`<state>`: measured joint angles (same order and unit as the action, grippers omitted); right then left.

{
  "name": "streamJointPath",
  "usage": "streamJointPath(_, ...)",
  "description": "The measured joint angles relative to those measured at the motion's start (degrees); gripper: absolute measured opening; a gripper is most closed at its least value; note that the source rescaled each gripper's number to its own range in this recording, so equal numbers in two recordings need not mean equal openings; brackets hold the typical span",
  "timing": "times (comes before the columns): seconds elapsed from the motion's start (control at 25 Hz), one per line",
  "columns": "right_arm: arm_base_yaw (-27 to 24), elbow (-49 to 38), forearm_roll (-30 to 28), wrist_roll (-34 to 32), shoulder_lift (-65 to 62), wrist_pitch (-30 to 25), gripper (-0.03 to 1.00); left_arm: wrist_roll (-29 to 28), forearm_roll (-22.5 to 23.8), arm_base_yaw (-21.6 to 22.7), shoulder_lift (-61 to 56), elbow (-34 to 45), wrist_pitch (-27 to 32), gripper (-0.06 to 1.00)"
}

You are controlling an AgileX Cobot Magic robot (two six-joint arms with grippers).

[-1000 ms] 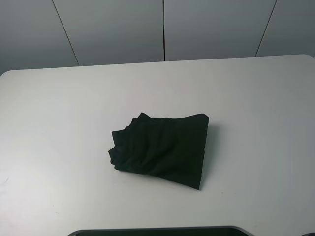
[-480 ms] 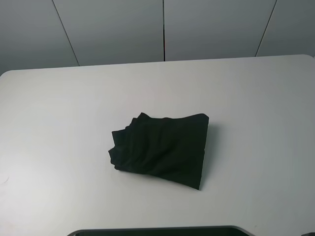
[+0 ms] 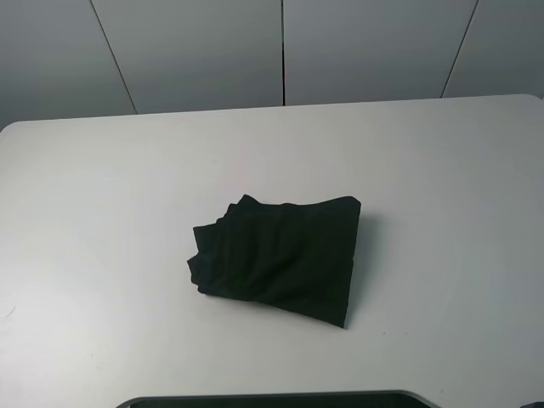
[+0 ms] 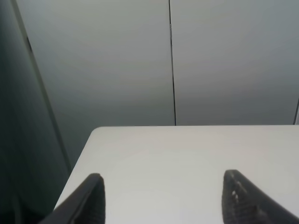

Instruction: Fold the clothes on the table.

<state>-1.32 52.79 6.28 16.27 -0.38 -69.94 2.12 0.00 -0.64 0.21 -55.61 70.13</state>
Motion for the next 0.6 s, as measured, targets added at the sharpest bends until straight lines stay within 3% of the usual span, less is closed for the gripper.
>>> streamJointPath(0.2, 0.00, -12.24, 2.56, -0.72, 0.10, 1.19, 0.74, 0.00, -3.21, 0.00, 0.00, 7.03, 0.00, 0.72)
streamJointPath(0.36, 0.00, -21.06, 3.47, -0.72, 0.20, 4.38, 0.81, 0.00, -4.05, 0.00, 0.00, 14.56, 0.14, 0.80)
streamJointPath(0.6, 0.00, -23.27, 1.73, -2.43, 0.20, 6.24, 0.92, 0.12, -5.99, 0.00, 0.00, 21.84, -0.07, 0.86)
